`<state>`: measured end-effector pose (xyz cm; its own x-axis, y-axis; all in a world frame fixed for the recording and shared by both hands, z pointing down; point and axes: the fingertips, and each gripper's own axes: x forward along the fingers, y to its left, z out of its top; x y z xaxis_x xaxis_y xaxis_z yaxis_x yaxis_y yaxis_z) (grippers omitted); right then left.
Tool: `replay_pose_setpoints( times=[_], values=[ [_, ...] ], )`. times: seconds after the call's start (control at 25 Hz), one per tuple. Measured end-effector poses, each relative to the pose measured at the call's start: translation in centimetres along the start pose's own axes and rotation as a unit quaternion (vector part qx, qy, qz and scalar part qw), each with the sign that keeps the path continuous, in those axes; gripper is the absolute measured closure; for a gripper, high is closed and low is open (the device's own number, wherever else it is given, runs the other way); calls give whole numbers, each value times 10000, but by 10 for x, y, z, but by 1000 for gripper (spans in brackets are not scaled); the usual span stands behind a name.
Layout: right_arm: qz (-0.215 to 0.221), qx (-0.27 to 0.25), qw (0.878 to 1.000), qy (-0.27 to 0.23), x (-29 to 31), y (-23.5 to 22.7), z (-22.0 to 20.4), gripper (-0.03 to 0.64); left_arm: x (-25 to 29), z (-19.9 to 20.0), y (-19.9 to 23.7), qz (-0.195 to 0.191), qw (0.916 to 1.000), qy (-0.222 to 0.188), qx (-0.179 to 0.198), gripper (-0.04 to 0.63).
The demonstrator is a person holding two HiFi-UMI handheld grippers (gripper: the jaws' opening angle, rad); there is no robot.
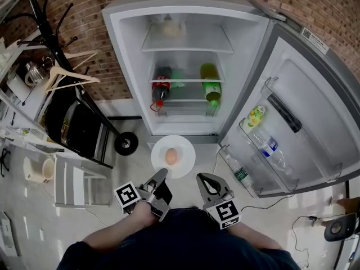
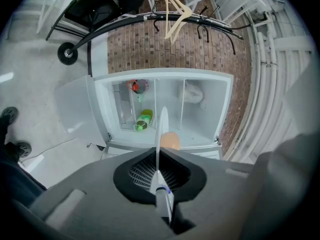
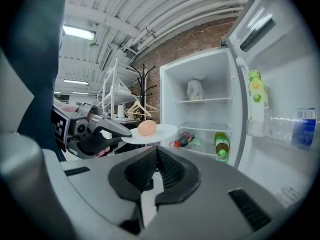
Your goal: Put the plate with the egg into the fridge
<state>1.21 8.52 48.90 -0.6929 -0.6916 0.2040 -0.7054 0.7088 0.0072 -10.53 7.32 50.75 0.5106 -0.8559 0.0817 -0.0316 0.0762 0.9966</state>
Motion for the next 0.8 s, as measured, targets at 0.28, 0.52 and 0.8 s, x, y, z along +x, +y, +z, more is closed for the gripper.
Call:
replay_pose_setpoints(
  times=[0.28,0.52,0.8],
  values=[
    [198,51,9998,27,-9,-11,-12,607,5,-11,8,66,9998,-197,-81,580],
    [342,-3,9994,106,-14,-22,-23,607,11,-16,17,79,9990,-410,-144,580],
    [317,-58,9993,170,7,-42,-21,606,38,3,19,48,9989,-413,-196,580]
  ],
)
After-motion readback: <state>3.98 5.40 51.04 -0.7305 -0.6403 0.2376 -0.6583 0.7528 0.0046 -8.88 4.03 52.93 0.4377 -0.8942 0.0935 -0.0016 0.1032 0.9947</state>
